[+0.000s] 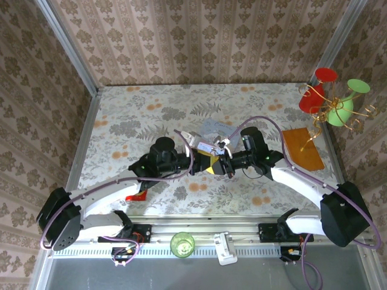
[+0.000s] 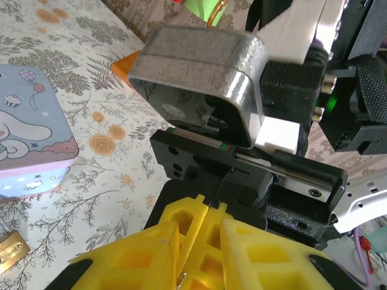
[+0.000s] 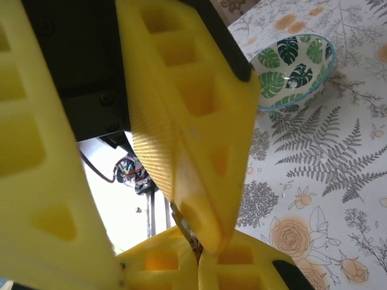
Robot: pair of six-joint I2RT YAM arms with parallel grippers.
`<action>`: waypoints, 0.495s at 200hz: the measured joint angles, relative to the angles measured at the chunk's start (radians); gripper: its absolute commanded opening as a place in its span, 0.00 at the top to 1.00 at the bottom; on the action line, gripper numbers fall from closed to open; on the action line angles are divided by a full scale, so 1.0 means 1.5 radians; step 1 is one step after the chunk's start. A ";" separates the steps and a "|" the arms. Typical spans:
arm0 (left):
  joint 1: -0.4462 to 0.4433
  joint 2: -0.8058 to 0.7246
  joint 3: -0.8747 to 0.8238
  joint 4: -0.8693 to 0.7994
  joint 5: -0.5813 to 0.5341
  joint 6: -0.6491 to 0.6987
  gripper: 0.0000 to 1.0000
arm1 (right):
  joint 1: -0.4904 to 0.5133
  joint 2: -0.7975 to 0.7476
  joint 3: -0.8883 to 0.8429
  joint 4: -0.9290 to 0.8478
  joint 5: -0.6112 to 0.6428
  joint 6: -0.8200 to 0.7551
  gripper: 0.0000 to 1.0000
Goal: Unlock the padlock with the key
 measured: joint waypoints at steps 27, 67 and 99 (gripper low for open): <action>0.001 0.001 0.000 -0.010 0.001 0.011 0.86 | 0.000 0.000 0.000 0.002 -0.007 0.000 1.00; 0.005 0.006 0.000 -0.002 0.007 0.017 1.00 | -0.005 0.000 0.000 0.005 -0.023 0.010 1.00; 0.005 0.007 0.000 0.006 0.010 0.019 1.00 | -0.006 0.000 0.000 0.012 -0.033 0.020 0.87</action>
